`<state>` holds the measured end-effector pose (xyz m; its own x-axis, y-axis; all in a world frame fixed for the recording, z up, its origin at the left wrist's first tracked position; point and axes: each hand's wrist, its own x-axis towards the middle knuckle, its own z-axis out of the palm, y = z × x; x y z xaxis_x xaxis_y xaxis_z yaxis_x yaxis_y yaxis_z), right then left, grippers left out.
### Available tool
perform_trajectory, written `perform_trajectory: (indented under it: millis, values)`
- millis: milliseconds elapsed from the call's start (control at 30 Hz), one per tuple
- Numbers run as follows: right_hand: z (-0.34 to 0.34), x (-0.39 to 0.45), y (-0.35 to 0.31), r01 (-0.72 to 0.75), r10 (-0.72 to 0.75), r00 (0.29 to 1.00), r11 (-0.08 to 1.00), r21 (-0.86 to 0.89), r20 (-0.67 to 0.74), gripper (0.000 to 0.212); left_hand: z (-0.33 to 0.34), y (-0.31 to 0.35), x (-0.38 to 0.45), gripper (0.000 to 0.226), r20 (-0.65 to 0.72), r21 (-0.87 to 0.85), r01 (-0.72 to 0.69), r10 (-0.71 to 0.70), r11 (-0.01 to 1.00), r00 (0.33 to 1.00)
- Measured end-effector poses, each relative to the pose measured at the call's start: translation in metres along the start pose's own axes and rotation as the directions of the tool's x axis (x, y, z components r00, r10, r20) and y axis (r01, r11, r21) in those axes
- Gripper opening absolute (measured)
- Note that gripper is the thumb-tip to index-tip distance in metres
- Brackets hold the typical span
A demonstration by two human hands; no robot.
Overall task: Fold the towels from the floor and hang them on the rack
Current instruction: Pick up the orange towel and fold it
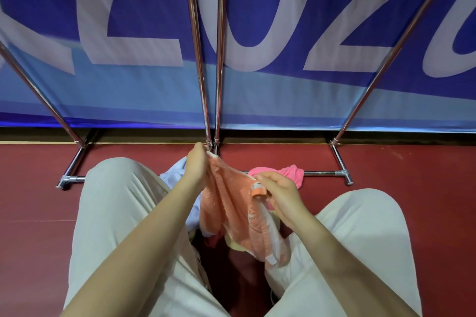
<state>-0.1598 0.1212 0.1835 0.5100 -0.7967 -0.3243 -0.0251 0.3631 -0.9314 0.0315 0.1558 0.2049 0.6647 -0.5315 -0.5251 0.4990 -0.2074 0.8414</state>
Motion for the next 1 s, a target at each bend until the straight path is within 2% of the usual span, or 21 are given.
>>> perform_trajectory:
  millis: [100,167,267,400,500,600,667,767,1000]
  values:
    - [0.001,-0.003,-0.005,-0.01,-0.001,0.995,0.995,0.101,0.1,0.014,0.016,-0.005,-0.012,0.028,0.096,0.073,0.038,-0.044,0.997,0.994]
    - [0.003,-0.002,-0.007,-0.002,-0.008,0.991,0.997,0.073,0.134,0.021,0.027,-0.009,-0.023,0.027,0.171,0.078,0.066,-0.079,0.995,0.982]
    - [0.004,0.002,-0.005,0.057,-0.05,0.995,0.995,-0.08,0.092,0.022,0.037,-0.017,-0.032,0.032,0.272,0.087,0.115,-0.135,0.99,0.953]
    - [-0.001,0.001,-0.006,0.214,-0.214,0.976,0.933,-0.29,0.032,0.021,0.045,-0.021,-0.039,0.036,0.339,0.082,0.138,-0.158,0.987,0.927]
    - [-0.006,0.003,-0.004,0.367,-0.406,0.914,0.806,-0.464,0.018,0.018,0.052,-0.026,-0.038,0.028,0.347,0.004,0.119,-0.113,0.993,0.931]
    - [-0.006,0.004,-0.005,0.413,-0.536,0.843,0.699,-0.584,-0.046,0.009,0.056,-0.035,-0.036,0.023,0.388,-0.039,0.1,-0.077,0.994,0.918]
    - [-0.007,0.004,-0.008,0.396,-0.519,0.85,0.739,-0.545,-0.087,0.008,0.058,-0.04,-0.038,0.022,0.441,-0.05,0.095,-0.063,0.994,0.895]
    - [-0.01,0.008,-0.01,0.335,-0.405,0.907,0.861,-0.382,-0.117,0.01,0.059,-0.041,-0.04,0.019,0.514,-0.045,0.051,-0.021,0.998,0.858]
    - [-0.022,0.015,-0.012,0.333,-0.411,0.896,0.873,-0.357,-0.168,0.016,0.055,-0.038,-0.037,0.016,0.549,0.0,-0.019,0.016,1.0,0.836]
